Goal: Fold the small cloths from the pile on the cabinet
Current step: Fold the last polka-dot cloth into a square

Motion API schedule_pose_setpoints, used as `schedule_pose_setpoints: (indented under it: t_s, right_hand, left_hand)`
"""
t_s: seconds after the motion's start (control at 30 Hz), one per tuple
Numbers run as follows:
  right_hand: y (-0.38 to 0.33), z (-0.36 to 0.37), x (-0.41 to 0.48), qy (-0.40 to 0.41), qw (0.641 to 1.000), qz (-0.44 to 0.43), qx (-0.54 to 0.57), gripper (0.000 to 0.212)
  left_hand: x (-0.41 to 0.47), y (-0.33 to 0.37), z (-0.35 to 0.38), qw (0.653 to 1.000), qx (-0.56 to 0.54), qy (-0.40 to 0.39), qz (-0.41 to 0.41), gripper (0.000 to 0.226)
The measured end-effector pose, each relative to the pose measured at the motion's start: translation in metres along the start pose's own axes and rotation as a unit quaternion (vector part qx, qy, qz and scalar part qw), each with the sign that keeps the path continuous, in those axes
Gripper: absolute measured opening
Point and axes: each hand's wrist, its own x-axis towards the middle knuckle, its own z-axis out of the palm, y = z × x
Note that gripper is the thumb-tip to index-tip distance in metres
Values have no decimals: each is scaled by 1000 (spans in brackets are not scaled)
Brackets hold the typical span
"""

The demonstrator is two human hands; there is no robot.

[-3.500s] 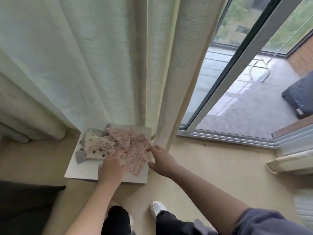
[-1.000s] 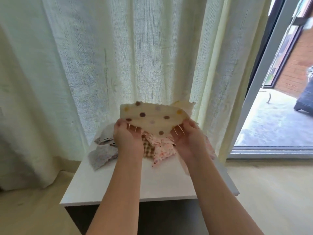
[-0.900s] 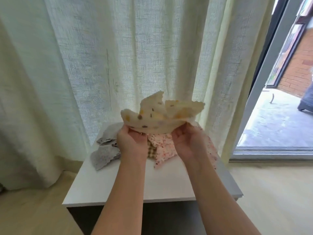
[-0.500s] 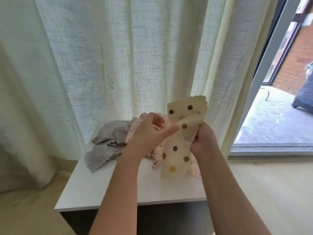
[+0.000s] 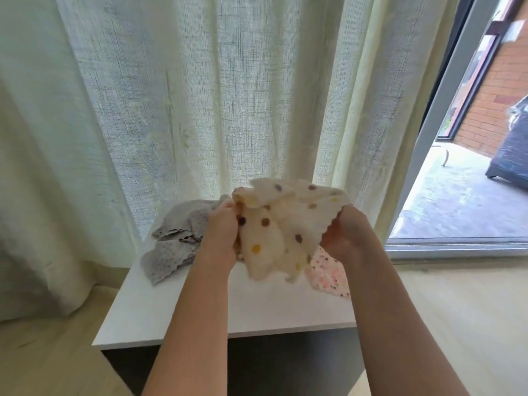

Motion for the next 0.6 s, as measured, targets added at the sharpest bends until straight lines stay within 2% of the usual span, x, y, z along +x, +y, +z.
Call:
schedule_pose_setpoints:
  t_s: [0.1,0.2,0.27,0.33,0.4,0.5,0.53,0.6]
  right_hand:
    - [1,3,-11,-90,987,91,93,65]
    - [12,-2,-10,-69,991,90,74,73]
    - [17,-8,-8,-51,991,99,74,77]
    - [15,-12,-7,-52,991,109,64,67]
    - [8,-12,-9,-76,992,100,14,45]
    - [8,-16,-7,-97,982,106,-123,16]
    - [10,-18,-7,-98,973,111,-175,17]
    - [17,-23,-5,-80,958,128,-243,24]
  left_hand:
    - [-6,5,-6,997,-58,0,-60,19]
    - [-7,6,-13,992,-79,1,-98,27]
    - [-9,7,-16,991,-69,5,-114,42]
    - [-9,6,-18,994,-6,14,-112,45]
    - [-10,4,-20,992,63,26,-108,29]
    - [-12,5,-23,993,66,29,-89,17]
    - [-12,5,-25,995,51,33,-77,13]
    - [-12,7,-29,997,33,45,-62,26]
